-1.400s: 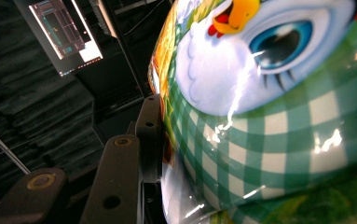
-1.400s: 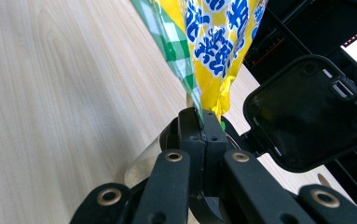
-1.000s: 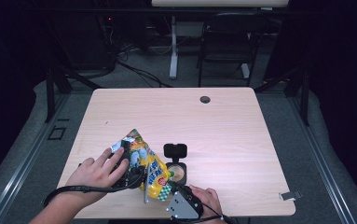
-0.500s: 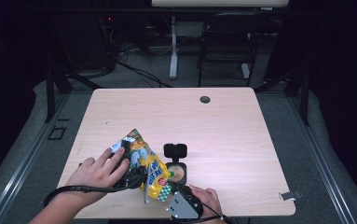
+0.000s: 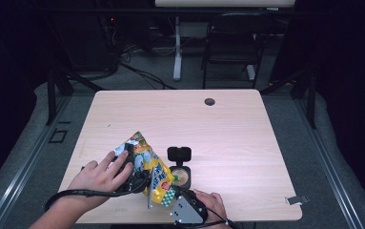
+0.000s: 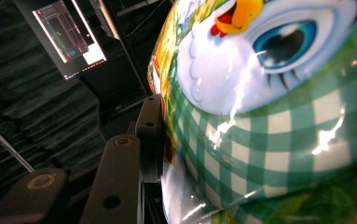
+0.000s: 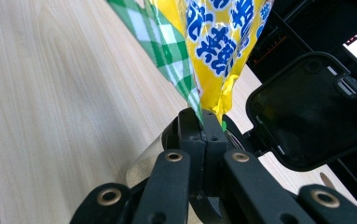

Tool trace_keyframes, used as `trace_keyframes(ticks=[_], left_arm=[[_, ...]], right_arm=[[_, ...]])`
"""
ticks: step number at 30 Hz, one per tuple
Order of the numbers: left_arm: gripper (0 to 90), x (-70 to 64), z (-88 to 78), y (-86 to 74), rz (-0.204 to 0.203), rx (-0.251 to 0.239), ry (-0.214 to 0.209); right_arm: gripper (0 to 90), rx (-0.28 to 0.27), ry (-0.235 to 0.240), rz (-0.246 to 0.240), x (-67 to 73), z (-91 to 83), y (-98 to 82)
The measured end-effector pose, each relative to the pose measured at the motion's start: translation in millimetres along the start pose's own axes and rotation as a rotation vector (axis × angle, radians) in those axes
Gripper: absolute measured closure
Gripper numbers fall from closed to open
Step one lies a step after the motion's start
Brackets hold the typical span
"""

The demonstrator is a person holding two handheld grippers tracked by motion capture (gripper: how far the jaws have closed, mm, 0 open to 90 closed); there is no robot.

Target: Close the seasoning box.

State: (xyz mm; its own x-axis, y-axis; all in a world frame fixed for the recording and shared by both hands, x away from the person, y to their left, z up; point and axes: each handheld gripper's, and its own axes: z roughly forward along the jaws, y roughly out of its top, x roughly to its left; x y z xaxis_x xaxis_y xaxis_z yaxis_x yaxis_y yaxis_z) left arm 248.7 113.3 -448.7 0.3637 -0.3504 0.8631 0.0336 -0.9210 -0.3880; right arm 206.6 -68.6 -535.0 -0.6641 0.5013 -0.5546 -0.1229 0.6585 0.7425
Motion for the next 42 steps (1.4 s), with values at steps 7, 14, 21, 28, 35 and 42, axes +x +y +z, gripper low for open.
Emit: trace_keyframes(ticks=[7,14,21,28,35,42], left_arm=[[63.9,1.7,-0.1,0.9,0.010,0.002,-0.001],[63.9,2.5,-0.8,1.5,0.015,0.003,0.004],[63.9,3.2,-0.9,1.9,0.019,0.004,0.008],[63.9,4.1,-1.6,2.5,0.023,0.006,0.009],[67.1,5.9,-2.3,2.8,0.026,0.002,-0.005],[68.1,6.8,-2.6,3.1,0.039,0.011,-0.011]], right_arm=[[90.0,-0.001,-0.001,0.000,0.1,-0.1,-0.1],[90.0,-0.001,0.000,0.000,0.0,0.0,-0.2],[90.0,-0.001,0.000,0.001,0.2,0.0,-0.1],[90.0,-0.001,0.001,-0.001,0.2,0.0,-0.1],[90.0,0.003,0.000,-0.005,0.3,-0.1,0.2],[90.0,0.001,0.001,-0.006,0.1,0.0,0.2]])
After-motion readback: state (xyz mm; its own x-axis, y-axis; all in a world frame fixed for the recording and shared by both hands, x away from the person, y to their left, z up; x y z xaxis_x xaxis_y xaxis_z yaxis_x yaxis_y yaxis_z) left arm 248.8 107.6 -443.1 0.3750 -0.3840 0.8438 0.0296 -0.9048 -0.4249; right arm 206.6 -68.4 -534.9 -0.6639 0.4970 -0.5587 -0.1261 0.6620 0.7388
